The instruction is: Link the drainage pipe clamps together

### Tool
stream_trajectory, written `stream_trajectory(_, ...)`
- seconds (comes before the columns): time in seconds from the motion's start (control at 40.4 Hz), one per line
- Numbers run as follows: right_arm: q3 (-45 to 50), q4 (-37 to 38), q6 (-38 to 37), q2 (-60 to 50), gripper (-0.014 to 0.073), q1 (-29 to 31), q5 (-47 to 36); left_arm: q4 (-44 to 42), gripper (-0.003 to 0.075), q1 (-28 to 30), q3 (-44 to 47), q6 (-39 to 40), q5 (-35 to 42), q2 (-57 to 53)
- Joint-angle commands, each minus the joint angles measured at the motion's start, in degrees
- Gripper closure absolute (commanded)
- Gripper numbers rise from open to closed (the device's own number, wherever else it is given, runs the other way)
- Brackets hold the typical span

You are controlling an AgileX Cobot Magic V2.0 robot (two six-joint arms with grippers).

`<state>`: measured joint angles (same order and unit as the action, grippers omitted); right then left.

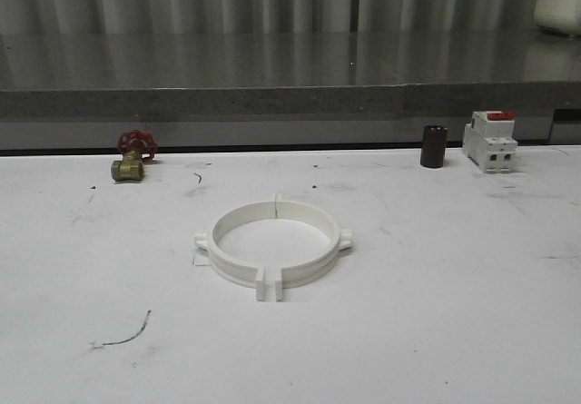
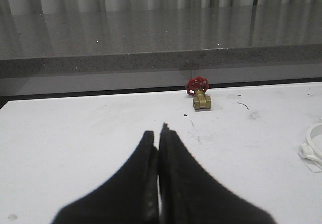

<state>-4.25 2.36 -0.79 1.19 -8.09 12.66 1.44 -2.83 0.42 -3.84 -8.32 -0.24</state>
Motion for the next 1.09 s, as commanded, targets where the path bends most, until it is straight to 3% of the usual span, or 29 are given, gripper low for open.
stream_trajectory(0.0, 3.1, -3.8, 1.6, -2.1, 0.0663, 2.0, -7.6, 0.6, 0.0741, 0.2, 0.0, -0.2, 4.4, -1.1)
stream_trajectory(0.297, 5.7, -6.3, 1.6, -2.7, 0.0663, 7.1, -6.3, 0.6, 0.0741, 0.2, 0.0, -0.2, 4.4, -1.1)
stream_trajectory(1.064, 5.7, -6.3, 1.6, -2.7, 0.0663, 7.2, -6.3, 0.6, 0.0741, 0.2, 0.0, -0.2, 4.4, -1.1)
